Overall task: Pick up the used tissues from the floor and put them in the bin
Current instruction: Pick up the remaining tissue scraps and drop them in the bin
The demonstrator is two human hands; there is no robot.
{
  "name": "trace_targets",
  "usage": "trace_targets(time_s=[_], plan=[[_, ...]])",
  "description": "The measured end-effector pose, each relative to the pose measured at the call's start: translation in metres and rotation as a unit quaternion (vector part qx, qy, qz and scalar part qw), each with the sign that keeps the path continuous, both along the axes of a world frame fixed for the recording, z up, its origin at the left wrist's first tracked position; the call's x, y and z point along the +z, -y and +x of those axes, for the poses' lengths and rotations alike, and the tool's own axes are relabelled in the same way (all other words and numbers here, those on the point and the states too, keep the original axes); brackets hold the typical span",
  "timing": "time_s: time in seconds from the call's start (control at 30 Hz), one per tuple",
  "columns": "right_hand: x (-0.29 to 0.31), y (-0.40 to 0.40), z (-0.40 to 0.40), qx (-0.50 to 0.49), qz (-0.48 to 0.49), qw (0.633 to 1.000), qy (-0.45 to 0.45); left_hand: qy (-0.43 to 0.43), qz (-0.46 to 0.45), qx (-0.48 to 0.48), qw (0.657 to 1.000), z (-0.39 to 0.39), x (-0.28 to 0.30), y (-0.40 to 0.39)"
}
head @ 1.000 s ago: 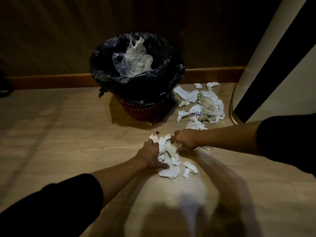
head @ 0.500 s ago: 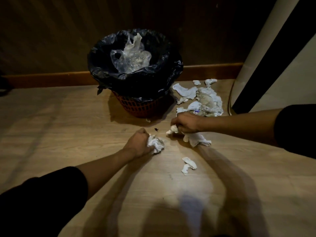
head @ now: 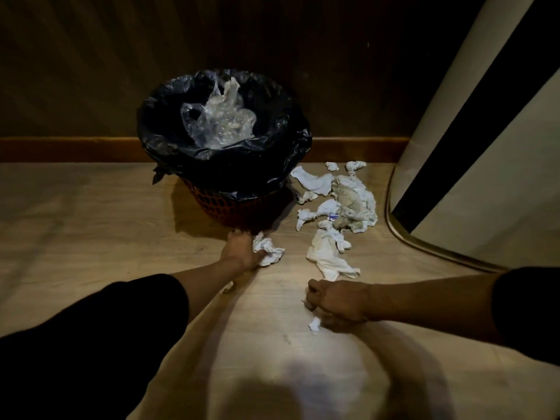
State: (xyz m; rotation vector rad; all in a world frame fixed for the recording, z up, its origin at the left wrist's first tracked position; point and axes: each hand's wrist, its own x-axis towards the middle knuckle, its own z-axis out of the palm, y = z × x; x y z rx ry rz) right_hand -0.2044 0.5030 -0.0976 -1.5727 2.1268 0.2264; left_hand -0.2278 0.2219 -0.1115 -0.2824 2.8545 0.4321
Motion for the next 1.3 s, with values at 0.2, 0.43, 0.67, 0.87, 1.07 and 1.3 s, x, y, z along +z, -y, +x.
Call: trace_targets(time_s=[0.2,0.43,0.67,0.87,1.07,1.3], plan=[[-0.002,0.005,-0.011,-0.093,-0.013,0.993,0.073,0.006,-0.001,0.002,1.000,-0.008,0.009,-0.014],[0.026,0.007,-0.040,-0.204,-0.127,0.968,0.071,-0.010,0.078,0.046,0.996,0.000,0.008,-0.021],[0.030,-0.003,-0.093,-0.289,-0.045,0.956,-0.014,-0.046,0.111,-0.035,0.992,0.017,0.026,0.005],[0.021,-0.003,-0.090,-0.242,0.041,0.969,-0.004,0.027,0.043,-0.003,0.999,0.047,0.034,0.048],[0.039,0.007,-0.091,-0.230,0.045,0.972,0.024,0.110,0.032,-0.014,0.993,0.093,0.026,0.054],[0.058,-0.018,-0.090,-0.325,0.089,0.937,0.087,0.020,0.026,-0.109,0.994,0.082,0.013,0.042]])
